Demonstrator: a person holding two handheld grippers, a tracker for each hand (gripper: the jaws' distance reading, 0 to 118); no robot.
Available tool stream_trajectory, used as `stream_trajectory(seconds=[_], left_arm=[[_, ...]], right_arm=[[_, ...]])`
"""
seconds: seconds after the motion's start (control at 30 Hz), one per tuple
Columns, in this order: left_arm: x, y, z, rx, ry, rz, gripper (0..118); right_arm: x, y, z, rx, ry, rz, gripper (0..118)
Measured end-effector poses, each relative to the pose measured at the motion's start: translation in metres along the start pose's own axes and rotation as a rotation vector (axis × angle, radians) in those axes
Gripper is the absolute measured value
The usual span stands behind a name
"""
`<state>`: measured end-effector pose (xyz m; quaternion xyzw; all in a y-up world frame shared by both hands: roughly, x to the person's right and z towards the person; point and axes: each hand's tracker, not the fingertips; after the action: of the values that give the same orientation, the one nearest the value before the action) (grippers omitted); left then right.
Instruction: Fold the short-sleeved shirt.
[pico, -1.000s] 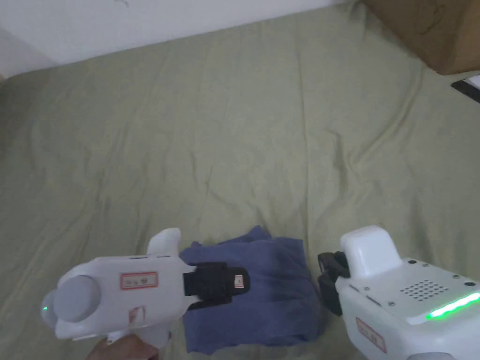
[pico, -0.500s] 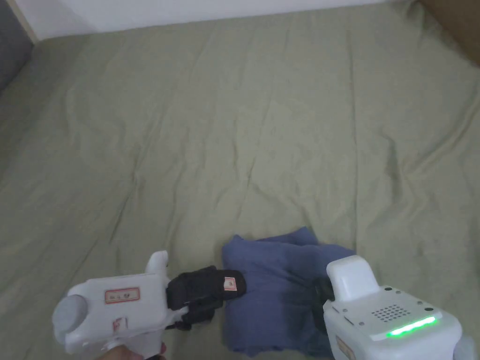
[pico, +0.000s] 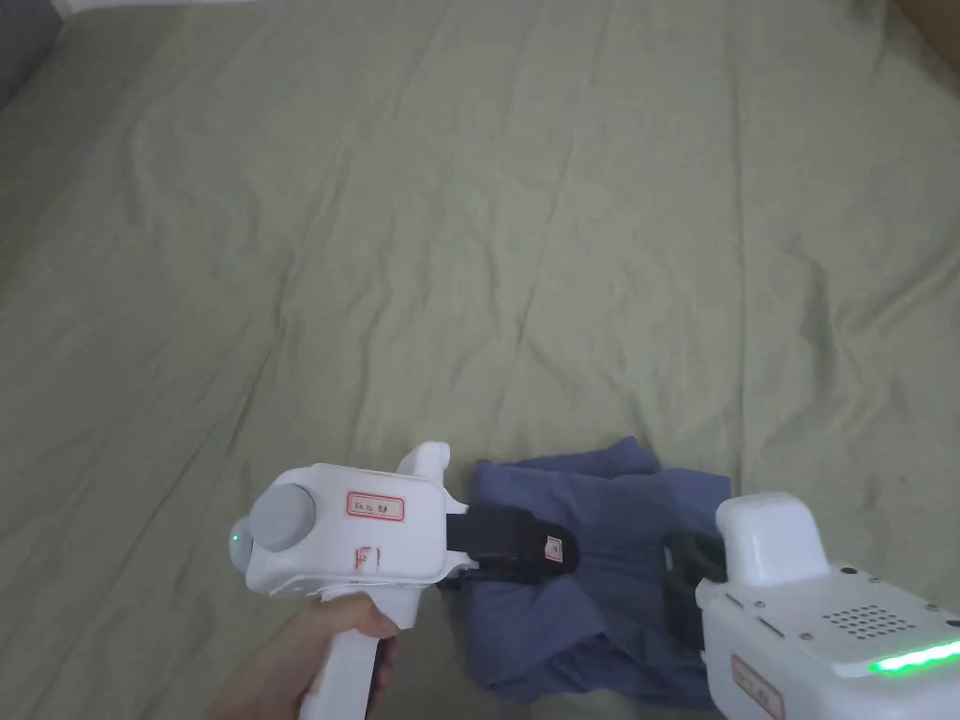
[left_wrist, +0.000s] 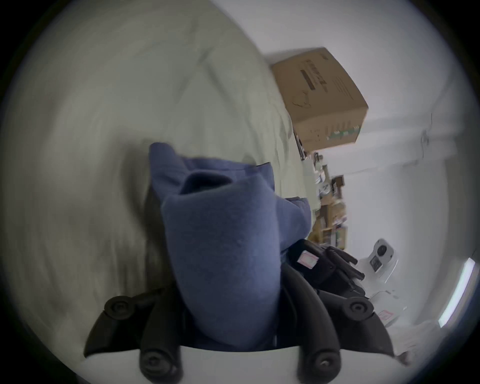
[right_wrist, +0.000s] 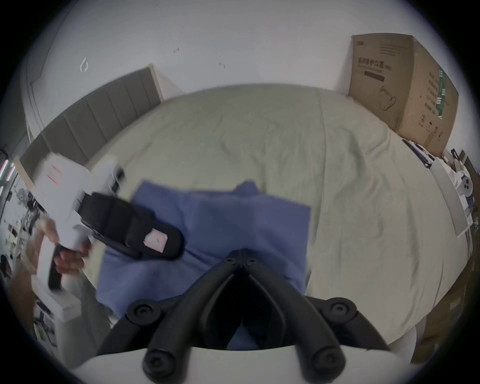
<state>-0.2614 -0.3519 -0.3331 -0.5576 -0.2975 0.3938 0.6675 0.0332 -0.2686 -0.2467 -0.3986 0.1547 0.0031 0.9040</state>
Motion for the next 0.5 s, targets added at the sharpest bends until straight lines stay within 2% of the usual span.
stream_trajectory(seconds=[0.03,0.1,0.27,0.4,0.5], left_arm=[[-0.003,0.000,0.006,0.028,-0.068,0.021,25],[0.013,-0.009,0.017,0.069,-0.002,-0.054,25],[0.008,-0.008,0.059,0.089,0.066,-0.061,25],[0.003,-0.010,0.123,0.123,0.170,-0.087,25],[-0.009,-0.004,0.178,0.146,0.314,-0.106,25]], right_arm=[[-0.006,0.007,0.010,0.049,-0.035,-0.008,0],[-0.016,0.021,0.031,0.176,-0.077,-0.008,0],[-0.052,0.056,0.077,0.441,-0.142,0.039,0],[-0.082,0.064,0.093,0.562,-0.156,0.101,0],[-0.100,0.062,0.097,0.590,-0.159,0.118,0]])
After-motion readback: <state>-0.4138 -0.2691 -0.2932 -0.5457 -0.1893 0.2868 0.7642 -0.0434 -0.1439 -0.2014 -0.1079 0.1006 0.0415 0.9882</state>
